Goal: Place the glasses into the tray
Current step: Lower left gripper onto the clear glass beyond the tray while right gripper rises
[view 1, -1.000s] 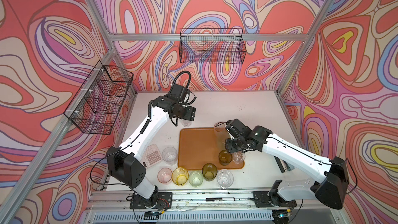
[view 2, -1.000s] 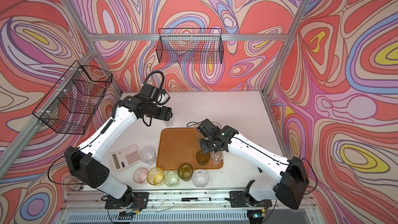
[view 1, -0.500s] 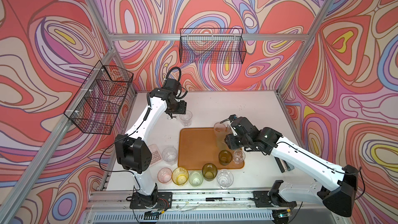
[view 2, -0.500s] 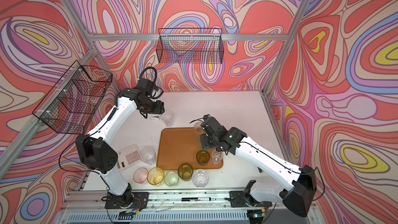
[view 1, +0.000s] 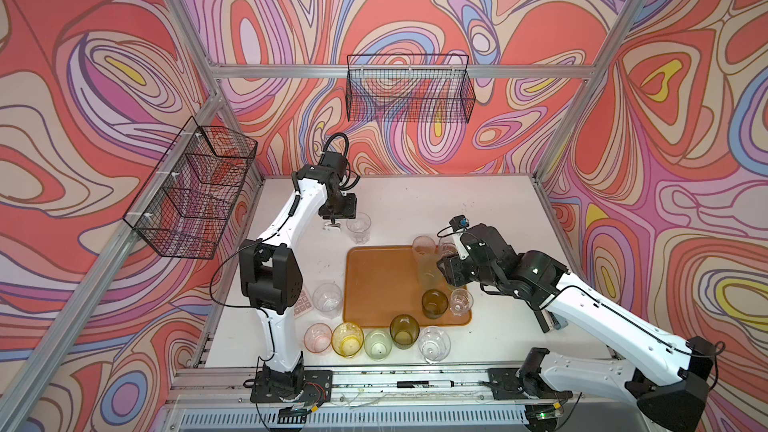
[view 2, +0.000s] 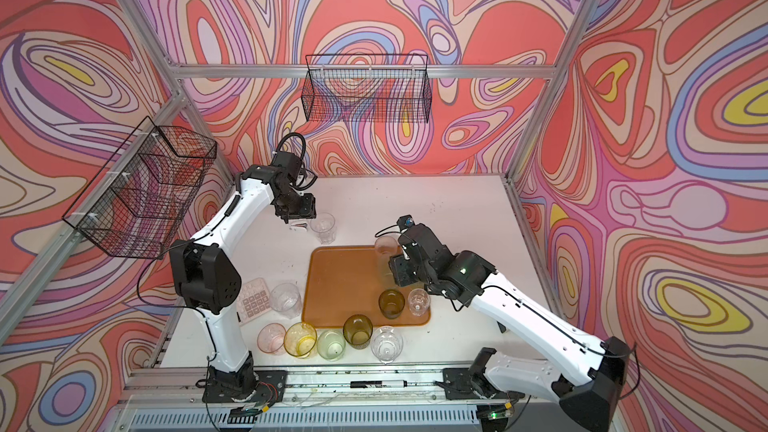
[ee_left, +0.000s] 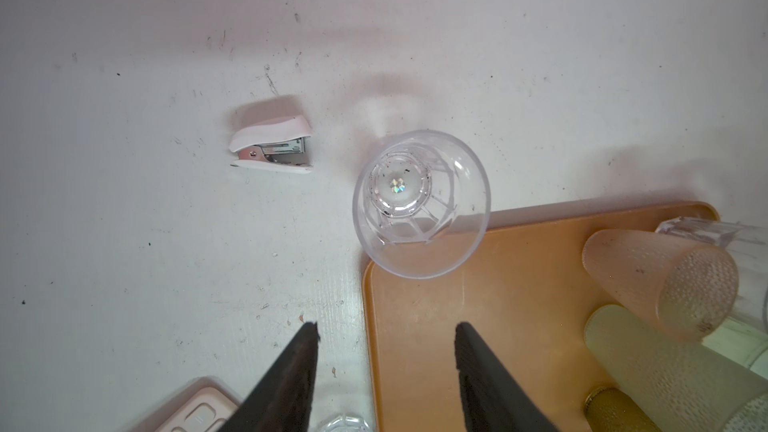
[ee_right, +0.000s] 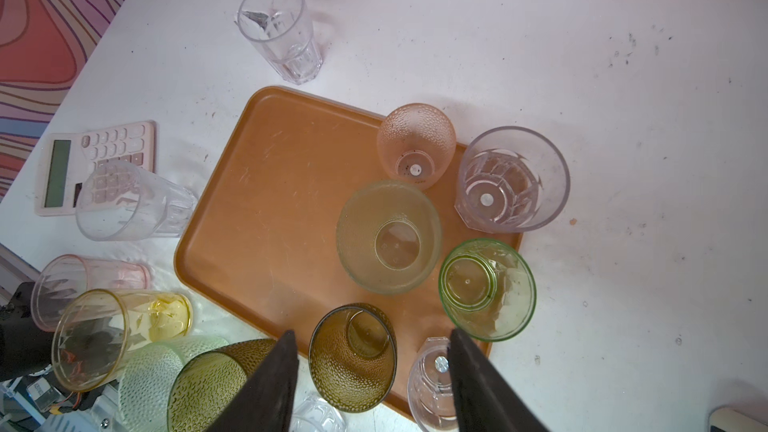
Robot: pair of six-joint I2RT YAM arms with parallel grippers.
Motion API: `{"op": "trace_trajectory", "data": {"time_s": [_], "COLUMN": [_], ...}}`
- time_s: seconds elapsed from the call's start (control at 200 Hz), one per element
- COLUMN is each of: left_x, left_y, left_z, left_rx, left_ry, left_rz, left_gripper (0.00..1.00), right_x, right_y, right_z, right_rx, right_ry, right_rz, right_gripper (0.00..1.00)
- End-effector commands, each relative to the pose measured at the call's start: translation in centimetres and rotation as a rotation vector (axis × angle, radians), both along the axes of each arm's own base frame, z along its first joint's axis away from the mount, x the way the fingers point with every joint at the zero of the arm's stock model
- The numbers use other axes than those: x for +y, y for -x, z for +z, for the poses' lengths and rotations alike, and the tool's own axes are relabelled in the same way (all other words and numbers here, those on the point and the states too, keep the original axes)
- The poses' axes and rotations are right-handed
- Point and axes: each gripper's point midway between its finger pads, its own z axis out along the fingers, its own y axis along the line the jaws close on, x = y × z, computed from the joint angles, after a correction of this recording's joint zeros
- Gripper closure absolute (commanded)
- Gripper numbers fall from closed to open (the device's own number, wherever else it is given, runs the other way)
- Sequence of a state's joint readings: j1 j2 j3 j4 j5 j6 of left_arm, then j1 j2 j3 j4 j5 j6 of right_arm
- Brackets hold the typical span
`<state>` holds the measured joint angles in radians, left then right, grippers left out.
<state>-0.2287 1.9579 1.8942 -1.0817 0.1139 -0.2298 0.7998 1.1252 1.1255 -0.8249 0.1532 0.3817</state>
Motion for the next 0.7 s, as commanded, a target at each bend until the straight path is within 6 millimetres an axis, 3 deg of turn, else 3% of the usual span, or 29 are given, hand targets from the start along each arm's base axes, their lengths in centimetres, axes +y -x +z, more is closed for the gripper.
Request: {"op": "trace_trajectory", "data": {"time_s": [0.0, 0.23, 0.691], "left_x": [1.2, 1.6, 0.8], "left_y": [-0.2, -1.2, -2.1], "left_z": [-0.6, -2.3, -5.4], "left_rx": [0.044, 0.061, 0.115], "left_ry": [-0.040, -0.065, -0.039], "left_rz": [0.030, 0.041, 0.056], "left_gripper": [0.48, 0.55, 0.61], "right_x": [-0.6, -0.5, -0.4], "right_y": [-0.1, 0.0, 0.0], "right_z": [-0.4, -1.0, -1.4], "right_rx": [-0.017, -0.005, -0.001], "right_ry": [0.022, 0.028, 0.027], "right_rz": [-0.009, -0.008, -0.003], "right_gripper": [0.40, 0.39, 0.40]}}
